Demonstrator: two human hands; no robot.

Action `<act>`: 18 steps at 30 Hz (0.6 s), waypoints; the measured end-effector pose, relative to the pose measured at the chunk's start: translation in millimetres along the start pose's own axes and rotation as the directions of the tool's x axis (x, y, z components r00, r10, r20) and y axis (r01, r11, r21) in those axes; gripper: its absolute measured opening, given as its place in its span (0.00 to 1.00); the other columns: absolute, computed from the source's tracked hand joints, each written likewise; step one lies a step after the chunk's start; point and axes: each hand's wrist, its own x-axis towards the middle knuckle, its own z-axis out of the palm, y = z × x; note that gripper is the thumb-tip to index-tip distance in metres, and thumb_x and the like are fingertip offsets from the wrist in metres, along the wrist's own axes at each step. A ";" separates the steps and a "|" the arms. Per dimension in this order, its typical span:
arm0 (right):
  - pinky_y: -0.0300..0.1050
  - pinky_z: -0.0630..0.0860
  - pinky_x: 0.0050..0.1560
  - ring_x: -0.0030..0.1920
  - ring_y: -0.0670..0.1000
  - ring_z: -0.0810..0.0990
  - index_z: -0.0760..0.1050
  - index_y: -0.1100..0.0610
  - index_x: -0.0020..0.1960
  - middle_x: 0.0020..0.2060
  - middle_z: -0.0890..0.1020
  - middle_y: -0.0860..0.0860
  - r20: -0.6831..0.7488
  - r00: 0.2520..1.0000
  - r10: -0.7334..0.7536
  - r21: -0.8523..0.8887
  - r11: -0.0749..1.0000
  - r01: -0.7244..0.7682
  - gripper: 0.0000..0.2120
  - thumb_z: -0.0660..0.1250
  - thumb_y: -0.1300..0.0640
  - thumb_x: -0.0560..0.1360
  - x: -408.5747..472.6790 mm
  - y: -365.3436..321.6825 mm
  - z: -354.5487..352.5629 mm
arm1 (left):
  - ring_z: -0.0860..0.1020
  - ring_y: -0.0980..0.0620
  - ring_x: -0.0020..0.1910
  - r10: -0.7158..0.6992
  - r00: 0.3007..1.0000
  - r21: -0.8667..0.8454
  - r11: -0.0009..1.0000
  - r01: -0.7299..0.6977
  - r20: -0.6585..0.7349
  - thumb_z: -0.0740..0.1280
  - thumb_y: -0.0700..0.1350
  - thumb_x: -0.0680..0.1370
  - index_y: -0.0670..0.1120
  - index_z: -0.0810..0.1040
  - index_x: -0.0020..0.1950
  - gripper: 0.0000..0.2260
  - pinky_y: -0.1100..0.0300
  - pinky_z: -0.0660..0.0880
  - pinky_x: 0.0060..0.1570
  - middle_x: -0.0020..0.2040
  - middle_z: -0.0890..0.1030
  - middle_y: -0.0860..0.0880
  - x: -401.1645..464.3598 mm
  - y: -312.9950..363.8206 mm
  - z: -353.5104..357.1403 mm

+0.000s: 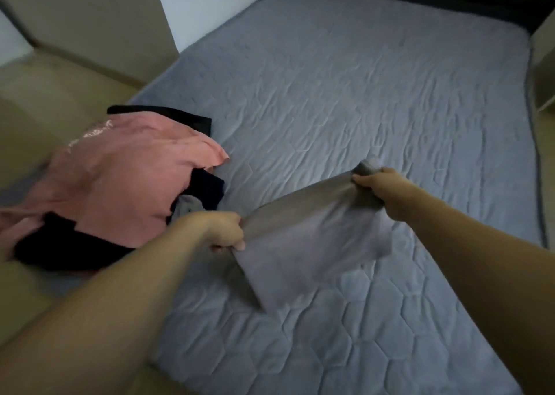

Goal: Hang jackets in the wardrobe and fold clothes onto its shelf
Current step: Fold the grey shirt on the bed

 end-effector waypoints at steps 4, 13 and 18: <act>0.48 0.74 0.45 0.44 0.54 0.76 0.75 0.56 0.46 0.42 0.77 0.56 0.211 0.963 -0.167 -0.168 0.965 0.204 0.09 0.74 0.63 0.70 -101.5 -141.7 -25.7 | 0.77 0.46 0.54 -0.019 0.993 0.044 0.999 0.024 -0.116 0.69 0.46 0.72 0.43 0.76 0.60 0.18 0.54 0.76 0.56 0.57 0.79 0.46 -163.1 -7.8 -114.9; 0.43 0.69 0.34 0.35 0.50 0.72 0.74 0.61 0.44 0.35 0.75 0.54 0.422 0.727 -0.542 -0.133 0.756 0.641 0.11 0.74 0.55 0.72 -333.5 -489.9 18.0 | 0.75 0.49 0.40 -0.071 0.772 -0.338 0.922 -0.191 -0.631 0.68 0.38 0.76 0.47 0.73 0.39 0.08 0.58 0.69 0.37 0.39 0.76 0.47 -521.5 -101.9 -339.3; 0.43 0.64 0.31 0.32 0.51 0.69 0.66 0.55 0.35 0.30 0.71 0.51 0.245 0.630 -0.737 0.074 0.662 0.746 0.18 0.70 0.47 0.75 -421.4 -612.6 113.0 | 0.81 0.48 0.46 -0.312 0.526 -0.579 0.661 -0.478 -0.791 0.69 0.41 0.77 0.49 0.76 0.49 0.05 0.55 0.79 0.39 0.49 0.81 0.47 -631.2 -203.0 -407.8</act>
